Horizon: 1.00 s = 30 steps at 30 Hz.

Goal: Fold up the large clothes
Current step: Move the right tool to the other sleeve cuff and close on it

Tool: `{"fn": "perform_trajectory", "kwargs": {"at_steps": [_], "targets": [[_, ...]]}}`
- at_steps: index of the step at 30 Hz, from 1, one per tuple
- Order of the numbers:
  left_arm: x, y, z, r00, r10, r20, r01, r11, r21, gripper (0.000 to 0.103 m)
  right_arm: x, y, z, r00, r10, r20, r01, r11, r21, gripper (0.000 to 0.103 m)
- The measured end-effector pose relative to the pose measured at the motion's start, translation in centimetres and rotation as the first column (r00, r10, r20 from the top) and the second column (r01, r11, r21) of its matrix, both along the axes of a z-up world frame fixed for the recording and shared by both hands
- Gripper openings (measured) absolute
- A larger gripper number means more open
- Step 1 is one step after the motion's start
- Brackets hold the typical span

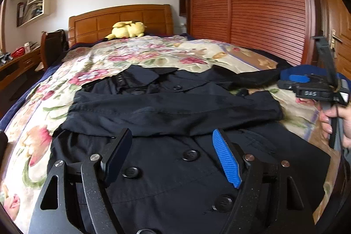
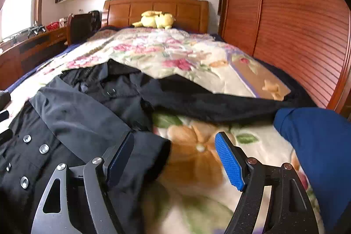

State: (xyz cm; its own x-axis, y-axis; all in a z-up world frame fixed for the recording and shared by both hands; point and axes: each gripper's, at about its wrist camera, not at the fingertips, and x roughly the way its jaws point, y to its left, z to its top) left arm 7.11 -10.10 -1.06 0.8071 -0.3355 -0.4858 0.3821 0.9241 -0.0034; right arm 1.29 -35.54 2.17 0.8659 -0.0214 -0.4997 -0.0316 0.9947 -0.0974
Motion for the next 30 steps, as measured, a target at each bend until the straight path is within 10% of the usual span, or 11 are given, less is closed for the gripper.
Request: {"fn": "perform_trajectory", "kwargs": {"at_steps": [19, 30], "targets": [[1.5, 0.0, 0.0, 0.999, 0.032, 0.002, -0.032, 0.999, 0.009, 0.077, 10.6, -13.2, 4.2, 0.973, -0.188, -0.13, 0.183, 0.982, -0.051, 0.078], [2.8, 0.8, -0.7, 0.997, 0.064, -0.03, -0.064, 0.998, 0.012, 0.077, 17.8, -21.8, 5.7, 0.887, -0.392, -0.243, 0.374, 0.92, -0.119, 0.078]]}}
